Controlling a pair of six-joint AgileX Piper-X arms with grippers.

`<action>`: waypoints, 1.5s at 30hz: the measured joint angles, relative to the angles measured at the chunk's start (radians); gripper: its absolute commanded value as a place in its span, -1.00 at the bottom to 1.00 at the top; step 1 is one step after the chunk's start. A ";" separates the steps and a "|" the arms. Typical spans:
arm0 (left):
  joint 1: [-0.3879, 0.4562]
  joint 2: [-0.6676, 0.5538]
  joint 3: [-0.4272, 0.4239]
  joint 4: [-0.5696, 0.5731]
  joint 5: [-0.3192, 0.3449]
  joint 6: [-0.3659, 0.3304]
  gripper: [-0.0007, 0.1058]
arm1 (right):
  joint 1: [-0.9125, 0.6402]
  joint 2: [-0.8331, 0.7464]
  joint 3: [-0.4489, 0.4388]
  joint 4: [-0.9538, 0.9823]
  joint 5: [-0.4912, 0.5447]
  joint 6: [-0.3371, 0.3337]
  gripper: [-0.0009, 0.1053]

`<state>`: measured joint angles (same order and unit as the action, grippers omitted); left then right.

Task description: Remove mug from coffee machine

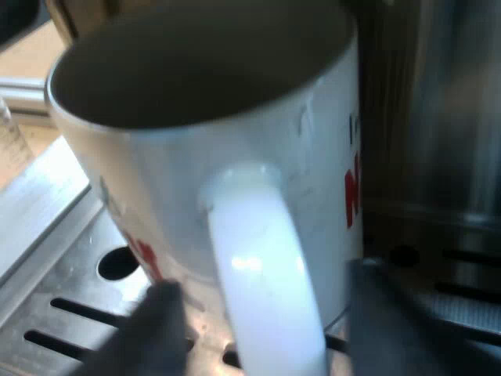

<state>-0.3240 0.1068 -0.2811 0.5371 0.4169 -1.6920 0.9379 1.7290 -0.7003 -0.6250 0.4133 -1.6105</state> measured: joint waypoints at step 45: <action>-0.060 0.000 0.000 -0.002 0.129 -0.006 0.62 | 0.242 -0.364 -0.002 0.822 0.290 0.132 -0.98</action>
<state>-0.3841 0.1068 -0.2811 0.5356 0.5456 -1.6982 1.1795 1.3647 -0.7024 0.1968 0.7034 -1.4788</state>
